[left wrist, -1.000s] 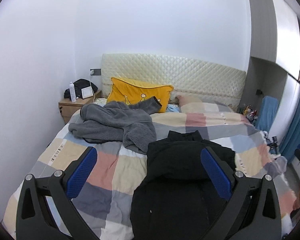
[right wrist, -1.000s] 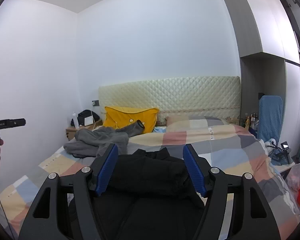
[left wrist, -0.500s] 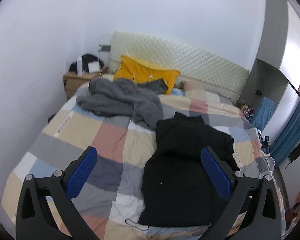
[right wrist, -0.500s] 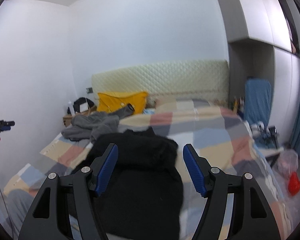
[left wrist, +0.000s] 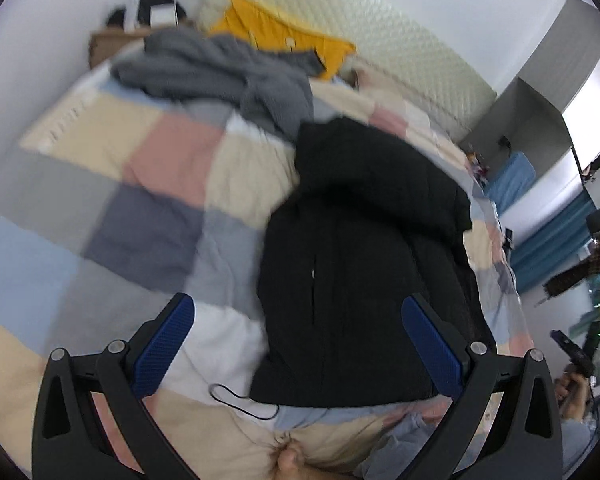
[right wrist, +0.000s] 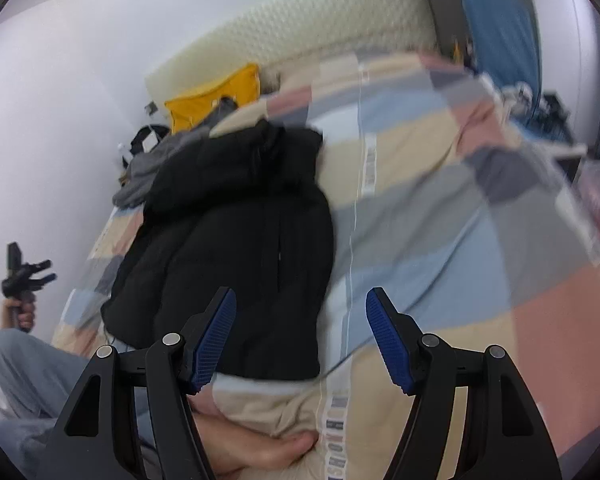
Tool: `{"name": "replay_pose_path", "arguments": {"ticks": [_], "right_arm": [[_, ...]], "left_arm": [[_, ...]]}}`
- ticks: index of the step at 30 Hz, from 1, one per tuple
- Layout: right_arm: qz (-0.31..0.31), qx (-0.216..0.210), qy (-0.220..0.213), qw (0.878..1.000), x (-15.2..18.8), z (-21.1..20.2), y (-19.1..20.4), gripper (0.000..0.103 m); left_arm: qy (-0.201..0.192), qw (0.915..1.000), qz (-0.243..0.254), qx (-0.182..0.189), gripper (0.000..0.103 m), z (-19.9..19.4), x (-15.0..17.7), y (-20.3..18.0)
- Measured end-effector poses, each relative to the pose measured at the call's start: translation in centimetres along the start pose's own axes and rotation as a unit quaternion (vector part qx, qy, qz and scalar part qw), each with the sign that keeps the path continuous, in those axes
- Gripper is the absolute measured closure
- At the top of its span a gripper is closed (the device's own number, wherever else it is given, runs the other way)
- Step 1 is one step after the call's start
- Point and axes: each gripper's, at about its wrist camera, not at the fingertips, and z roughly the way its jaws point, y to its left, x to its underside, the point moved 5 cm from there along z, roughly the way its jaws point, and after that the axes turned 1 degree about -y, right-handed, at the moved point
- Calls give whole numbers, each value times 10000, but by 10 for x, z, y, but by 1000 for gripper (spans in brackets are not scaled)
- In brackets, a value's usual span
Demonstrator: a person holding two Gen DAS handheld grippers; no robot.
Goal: Fold large clothes
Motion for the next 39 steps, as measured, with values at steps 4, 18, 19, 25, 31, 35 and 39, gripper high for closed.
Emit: {"name": "replay_pose_path", "arguments": {"ticks": [4, 18, 19, 25, 31, 35, 39], "right_arm": [[252, -311, 470, 9981, 23, 39, -16, 37], [826, -959, 1421, 9817, 79, 167, -14, 26], [825, -962, 1407, 9819, 78, 168, -14, 26], [614, -1465, 1324, 9784, 69, 166, 10, 23], [396, -1664, 921, 9809, 71, 155, 23, 21], [334, -1724, 524, 9831, 63, 151, 33, 21], [293, -1572, 374, 9864, 61, 161, 35, 21]], "left_arm": [[399, 9986, -186, 282, 0, 46, 26, 11], [1081, 9811, -930, 1306, 1, 128, 80, 37], [1124, 9797, -941, 1368, 1, 131, 82, 36], [1333, 9710, -863, 1785, 1, 150, 96, 17], [1318, 9651, -726, 2142, 10, 148, 97, 8], [1189, 9526, -633, 2728, 20, 140, 91, -5], [1222, 9552, -520, 2644, 21, 144, 89, -11]]}}
